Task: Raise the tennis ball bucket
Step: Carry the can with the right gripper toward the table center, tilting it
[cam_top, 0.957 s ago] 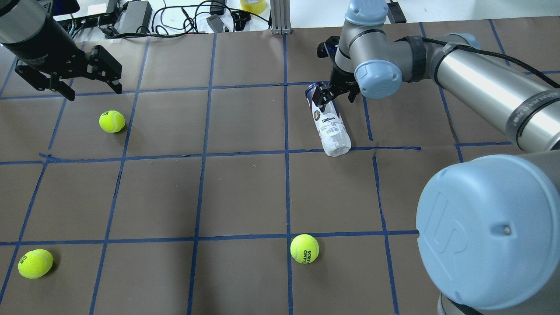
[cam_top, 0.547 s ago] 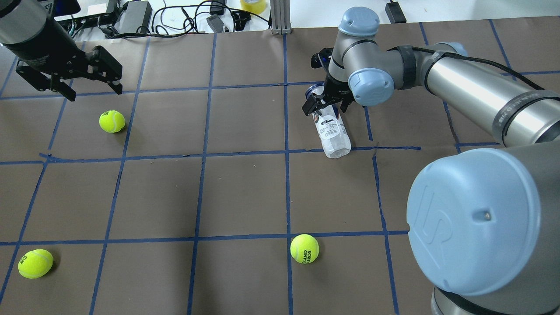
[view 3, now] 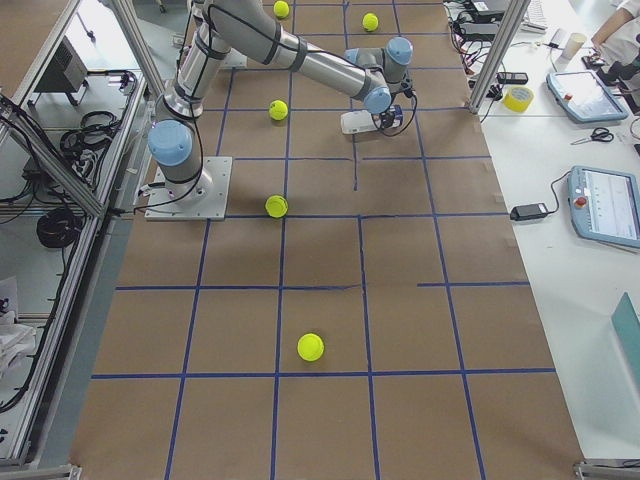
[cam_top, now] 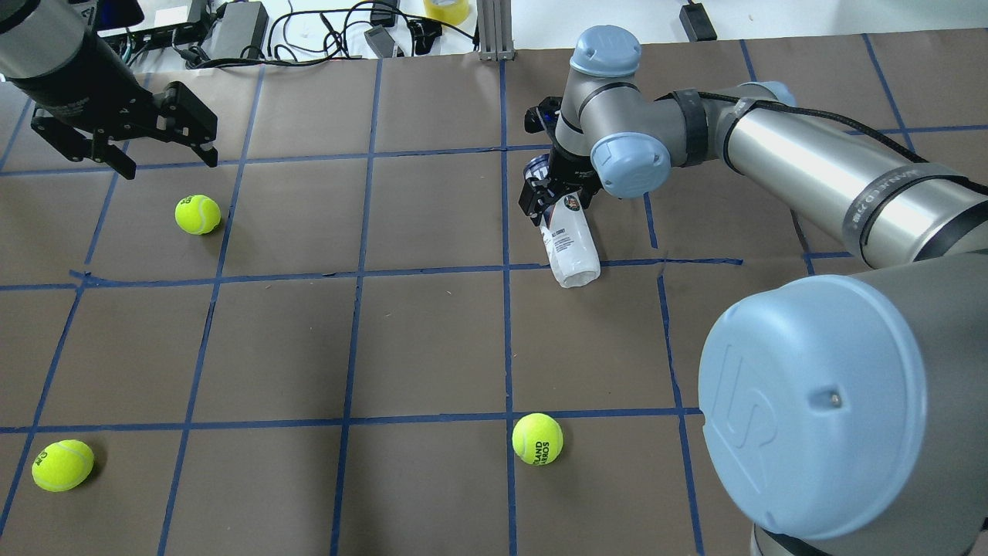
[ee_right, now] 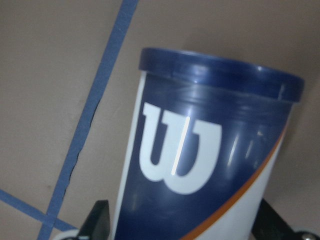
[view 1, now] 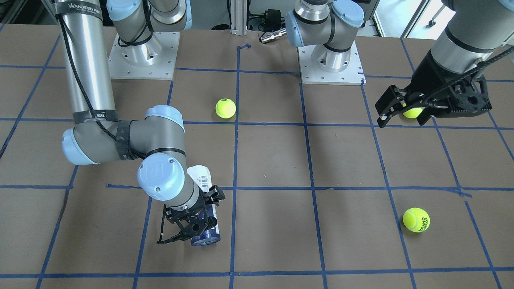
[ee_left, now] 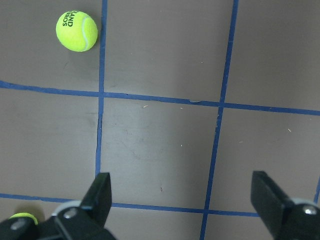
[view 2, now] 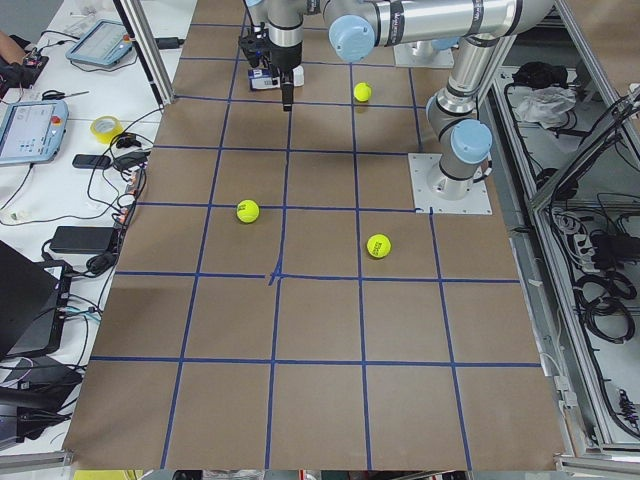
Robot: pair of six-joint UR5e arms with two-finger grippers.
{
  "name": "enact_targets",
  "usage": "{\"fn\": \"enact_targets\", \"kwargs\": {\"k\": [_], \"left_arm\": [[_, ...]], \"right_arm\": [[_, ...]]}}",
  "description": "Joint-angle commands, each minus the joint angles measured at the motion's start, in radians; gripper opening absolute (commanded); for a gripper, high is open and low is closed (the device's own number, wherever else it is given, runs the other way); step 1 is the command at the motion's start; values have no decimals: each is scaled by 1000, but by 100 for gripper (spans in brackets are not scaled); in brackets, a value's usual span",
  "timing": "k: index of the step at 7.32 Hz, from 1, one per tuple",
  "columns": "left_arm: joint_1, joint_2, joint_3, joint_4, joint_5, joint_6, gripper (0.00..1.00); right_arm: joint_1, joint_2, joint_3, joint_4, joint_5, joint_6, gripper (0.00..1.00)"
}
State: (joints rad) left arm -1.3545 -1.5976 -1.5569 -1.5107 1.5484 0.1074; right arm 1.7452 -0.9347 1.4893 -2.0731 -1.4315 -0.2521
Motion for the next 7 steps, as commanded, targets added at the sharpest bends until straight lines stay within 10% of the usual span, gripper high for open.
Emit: {"fn": "enact_targets", "kwargs": {"k": [1,7], "left_arm": [[0,-1,-2,1,-4,0,100],[0,5,-6,7,4,2,100]], "right_arm": [[5,10,0,-1,-1,1,100],[7,24,0,-2,-10,1,86]]}}
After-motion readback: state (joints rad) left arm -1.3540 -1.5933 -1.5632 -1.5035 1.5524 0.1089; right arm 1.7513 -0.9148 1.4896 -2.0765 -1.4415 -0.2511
